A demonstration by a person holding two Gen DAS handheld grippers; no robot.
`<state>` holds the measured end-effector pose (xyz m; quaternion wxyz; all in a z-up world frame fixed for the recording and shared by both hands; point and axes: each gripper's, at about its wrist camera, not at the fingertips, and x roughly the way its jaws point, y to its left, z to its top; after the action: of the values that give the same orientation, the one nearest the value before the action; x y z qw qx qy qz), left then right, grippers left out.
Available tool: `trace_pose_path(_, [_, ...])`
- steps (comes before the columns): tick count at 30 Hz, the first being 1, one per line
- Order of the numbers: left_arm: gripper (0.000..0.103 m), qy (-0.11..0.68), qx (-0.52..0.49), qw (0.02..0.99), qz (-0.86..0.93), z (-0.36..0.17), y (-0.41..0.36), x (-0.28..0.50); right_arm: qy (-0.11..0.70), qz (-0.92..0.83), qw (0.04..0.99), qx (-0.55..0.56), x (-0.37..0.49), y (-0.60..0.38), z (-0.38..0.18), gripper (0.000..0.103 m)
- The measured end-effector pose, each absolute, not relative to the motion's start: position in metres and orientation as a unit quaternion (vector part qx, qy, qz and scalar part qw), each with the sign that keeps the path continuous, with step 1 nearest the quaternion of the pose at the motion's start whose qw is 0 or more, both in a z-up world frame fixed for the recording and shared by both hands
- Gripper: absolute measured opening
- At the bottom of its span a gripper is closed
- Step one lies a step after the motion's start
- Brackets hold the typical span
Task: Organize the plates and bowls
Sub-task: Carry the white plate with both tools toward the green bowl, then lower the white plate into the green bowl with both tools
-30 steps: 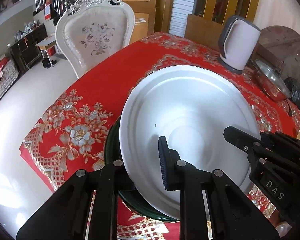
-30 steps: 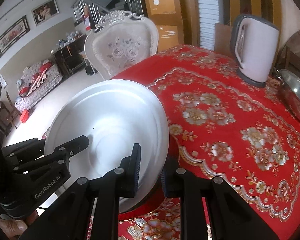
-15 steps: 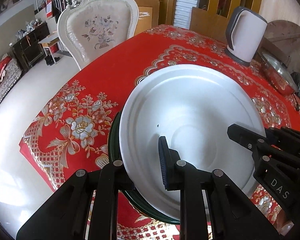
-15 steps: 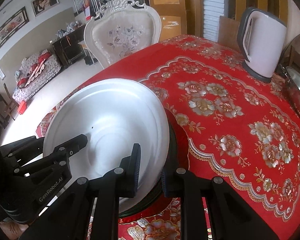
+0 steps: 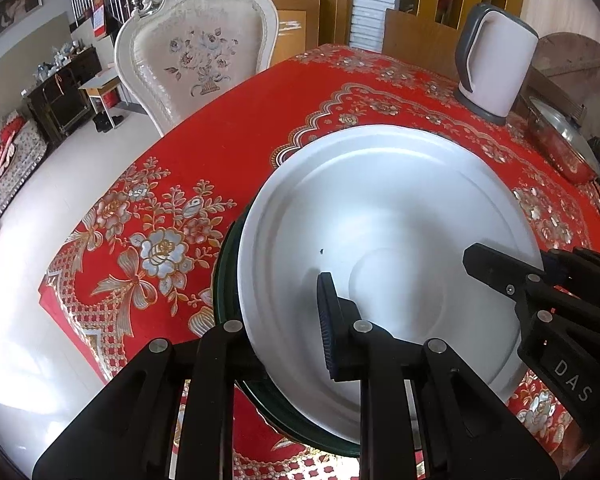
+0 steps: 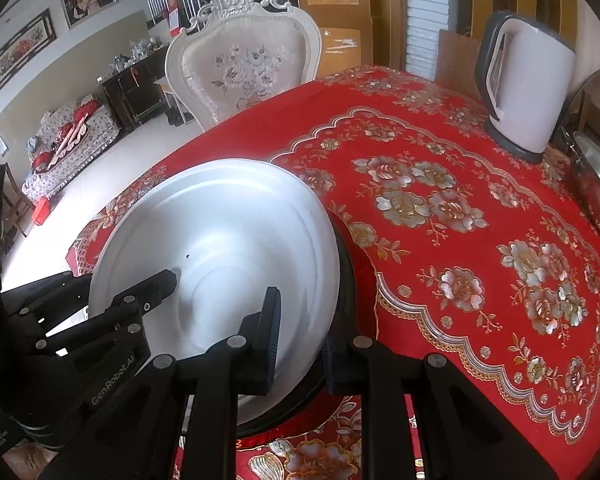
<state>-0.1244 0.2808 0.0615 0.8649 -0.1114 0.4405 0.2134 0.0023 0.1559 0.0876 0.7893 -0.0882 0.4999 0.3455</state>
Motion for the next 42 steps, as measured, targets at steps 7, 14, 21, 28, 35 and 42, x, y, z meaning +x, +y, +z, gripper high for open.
trace_pose_path(7, [0.026, 0.438, -0.112, 0.867, 0.211, 0.062, 0.280, -0.124, 0.501, 0.346, 0.789, -0.086, 0.003, 0.155, 0.087, 0.020])
trace_pose_path(14, [0.039, 0.438, -0.111, 0.870, 0.199, 0.063, 0.275, -0.123, 0.501, 0.348, 0.788, -0.085, 0.003, 0.157, 0.087, 0.020])
trace_pose_path(21, [0.039, 0.430, -0.102, 0.874, 0.202, 0.068, 0.273, -0.125, 0.500, 0.348, 0.789, -0.080, 0.005, 0.155, 0.089, 0.020])
trace_pose_path(28, [0.039, 0.417, -0.091, 0.881, 0.205, 0.076, 0.269, -0.128, 0.496, 0.348, 0.791, -0.077, 0.005, 0.153, 0.092, 0.020])
trace_pose_path(35, [0.039, 0.412, -0.082, 0.884, 0.208, 0.080, 0.266, -0.131, 0.497, 0.349, 0.791, -0.072, 0.005, 0.149, 0.094, 0.021])
trace_pose_path(42, [0.039, 0.411, -0.079, 0.884, 0.210, 0.082, 0.265, -0.135, 0.494, 0.345, 0.795, -0.068, 0.005, 0.144, 0.096, 0.021])
